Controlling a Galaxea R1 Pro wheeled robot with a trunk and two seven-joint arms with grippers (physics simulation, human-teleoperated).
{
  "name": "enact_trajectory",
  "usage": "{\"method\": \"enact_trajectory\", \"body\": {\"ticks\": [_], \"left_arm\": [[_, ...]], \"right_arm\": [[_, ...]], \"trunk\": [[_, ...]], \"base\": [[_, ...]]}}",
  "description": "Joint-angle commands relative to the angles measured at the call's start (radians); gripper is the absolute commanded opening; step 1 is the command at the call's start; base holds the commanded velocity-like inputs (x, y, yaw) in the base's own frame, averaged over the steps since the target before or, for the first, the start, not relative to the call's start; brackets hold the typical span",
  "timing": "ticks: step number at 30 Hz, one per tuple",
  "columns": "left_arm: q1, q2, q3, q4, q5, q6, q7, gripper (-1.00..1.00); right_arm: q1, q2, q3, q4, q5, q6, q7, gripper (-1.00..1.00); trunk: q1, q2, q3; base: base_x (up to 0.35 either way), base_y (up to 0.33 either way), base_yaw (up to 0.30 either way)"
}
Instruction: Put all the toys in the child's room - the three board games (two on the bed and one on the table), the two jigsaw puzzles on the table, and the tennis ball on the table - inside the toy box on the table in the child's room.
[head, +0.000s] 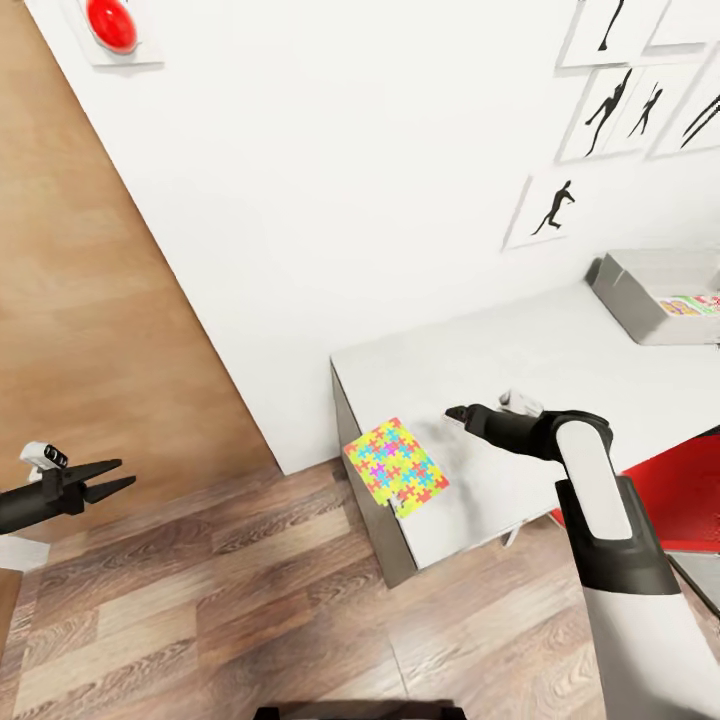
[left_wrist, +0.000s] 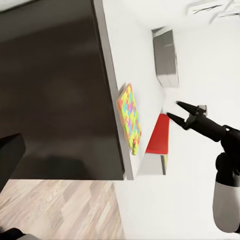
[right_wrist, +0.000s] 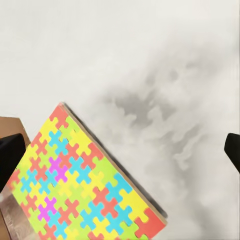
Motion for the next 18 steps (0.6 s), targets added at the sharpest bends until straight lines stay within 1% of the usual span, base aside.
{"method": "enact_trajectory", "body": {"ticks": [1, 5, 6, 8, 9, 12, 13, 15, 16, 18], "left_arm": [[-0.001, 0.001, -0.004, 0.000, 0.003, 0.011, -0.004, 1.00], [-0.001, 0.001, -0.004, 0.000, 0.003, 0.011, -0.004, 1.00], [-0.001, 0.001, -0.004, 0.000, 0.003, 0.011, -0.003, 1.00], [-0.001, 0.001, -0.004, 0.000, 0.003, 0.011, -0.003, 1.00], [-0.001, 0.001, -0.004, 0.000, 0.003, 0.011, -0.003, 1.00], [-0.001, 0.001, -0.003, 0.000, 0.003, 0.011, -0.003, 1.00], [-0.001, 0.002, -0.003, 0.000, 0.003, 0.011, -0.003, 1.00], [-0.001, 0.002, -0.003, 0.000, 0.003, 0.011, -0.003, 1.00], [-0.001, 0.002, -0.002, 0.003, 0.003, 0.011, -0.003, 1.00], [-0.001, 0.001, -0.002, 0.008, 0.003, 0.011, -0.002, 1.00]], "right_arm": [[-0.001, 0.000, 0.005, -0.005, -0.009, 0.002, -0.009, 1.00], [0.004, 0.006, 0.039, -0.014, -0.010, 0.002, -0.005, 1.00], [0.012, 0.008, 0.052, -0.016, -0.011, 0.002, 0.002, 1.00], [0.023, 0.010, 0.063, -0.017, -0.011, 0.002, 0.016, 1.00], [0.034, 0.012, 0.072, -0.018, -0.011, 0.002, 0.037, 1.00], [0.050, 0.018, 0.081, -0.019, -0.011, 0.002, 0.086, 1.00], [0.058, 0.020, 0.083, -0.019, -0.011, 0.002, 0.132, 1.00], [0.065, 0.022, 0.083, -0.019, -0.010, 0.002, 0.189, 1.00], [0.074, 0.020, 0.081, -0.019, -0.009, 0.002, 0.256, 1.00], [0.090, 0.018, 0.078, -0.019, -0.009, 0.001, 0.332, 1.00]], "trunk": [[0.001, -0.002, 0.000], [0.001, -0.002, 0.006], [0.001, -0.002, 0.007], [0.001, -0.002, 0.010], [0.001, -0.002, 0.012], [0.001, -0.002, 0.016], [0.001, -0.002, 0.018], [0.001, -0.002, 0.021], [0.001, -0.002, 0.022], [0.001, -0.002, 0.025]], "base": [[0.000, 0.000, -0.150], [0.000, 0.000, -0.151], [0.000, 0.000, -0.151], [0.000, 0.000, -0.148], [0.000, 0.000, -0.140], [0.000, 0.000, -0.134], [0.000, 0.000, -0.122], [0.000, 0.000, -0.113], [0.000, 0.000, -0.103], [0.000, 0.000, -0.099]]}}
